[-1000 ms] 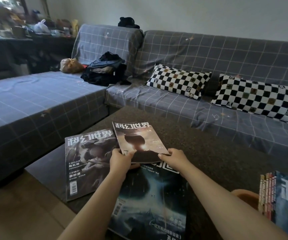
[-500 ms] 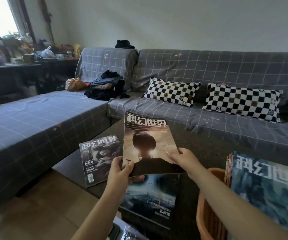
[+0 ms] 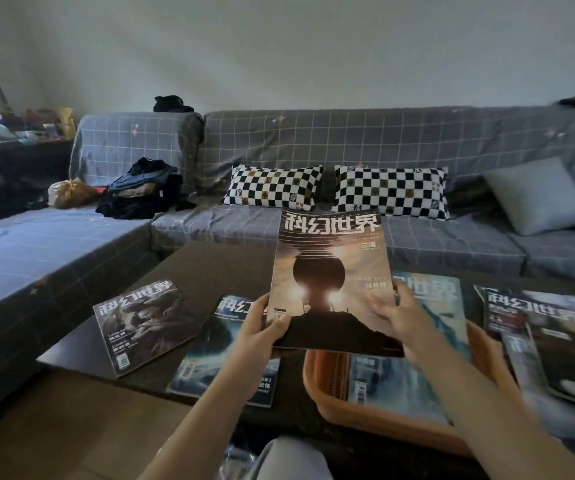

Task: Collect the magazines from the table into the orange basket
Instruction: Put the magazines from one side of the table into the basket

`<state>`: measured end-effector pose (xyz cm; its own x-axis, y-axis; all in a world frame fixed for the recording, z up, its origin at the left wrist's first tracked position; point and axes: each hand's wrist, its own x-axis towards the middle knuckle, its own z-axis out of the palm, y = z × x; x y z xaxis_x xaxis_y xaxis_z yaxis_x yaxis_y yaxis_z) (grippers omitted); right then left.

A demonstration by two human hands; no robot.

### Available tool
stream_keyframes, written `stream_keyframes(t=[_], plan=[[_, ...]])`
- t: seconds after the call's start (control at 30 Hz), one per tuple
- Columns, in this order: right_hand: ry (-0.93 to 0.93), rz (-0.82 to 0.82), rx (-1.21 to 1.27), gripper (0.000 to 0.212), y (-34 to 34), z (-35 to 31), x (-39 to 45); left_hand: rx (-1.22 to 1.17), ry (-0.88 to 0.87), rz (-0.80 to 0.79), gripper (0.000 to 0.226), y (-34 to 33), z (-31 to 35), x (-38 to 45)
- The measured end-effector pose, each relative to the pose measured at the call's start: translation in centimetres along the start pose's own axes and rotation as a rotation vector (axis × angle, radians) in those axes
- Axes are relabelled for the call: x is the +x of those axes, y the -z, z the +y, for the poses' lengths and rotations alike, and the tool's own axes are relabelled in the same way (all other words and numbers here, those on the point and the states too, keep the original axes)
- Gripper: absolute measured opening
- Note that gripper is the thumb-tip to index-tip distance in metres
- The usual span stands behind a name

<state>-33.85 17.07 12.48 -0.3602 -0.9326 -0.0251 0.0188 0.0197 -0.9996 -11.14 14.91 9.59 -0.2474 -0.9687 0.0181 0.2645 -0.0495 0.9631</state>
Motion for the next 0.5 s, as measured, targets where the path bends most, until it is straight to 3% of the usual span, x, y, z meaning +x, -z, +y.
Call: stream_keyframes(t=[0.17,0.27,0.37,0.5], plan=[[-0.011,0.129,-0.026,0.045,5.9,1.3,-1.3,0.115,0.073,-0.08,0.042,-5.0,-1.6,0.5],[-0.002,0.198,-0.08,0.037,8.8,2.8,-1.9,0.26,0.086,-0.119,0.048,-7.3,-2.9,0.8],[-0.014,0.241,-0.143,0.035,10.6,4.3,-2.2,0.511,0.093,-0.109,0.044,-9.1,-4.4,1.2],[0.056,0.241,-0.357,0.049,11.8,6.0,-2.1,0.821,0.045,-0.061,0.042,-10.2,-5.7,1.3]])
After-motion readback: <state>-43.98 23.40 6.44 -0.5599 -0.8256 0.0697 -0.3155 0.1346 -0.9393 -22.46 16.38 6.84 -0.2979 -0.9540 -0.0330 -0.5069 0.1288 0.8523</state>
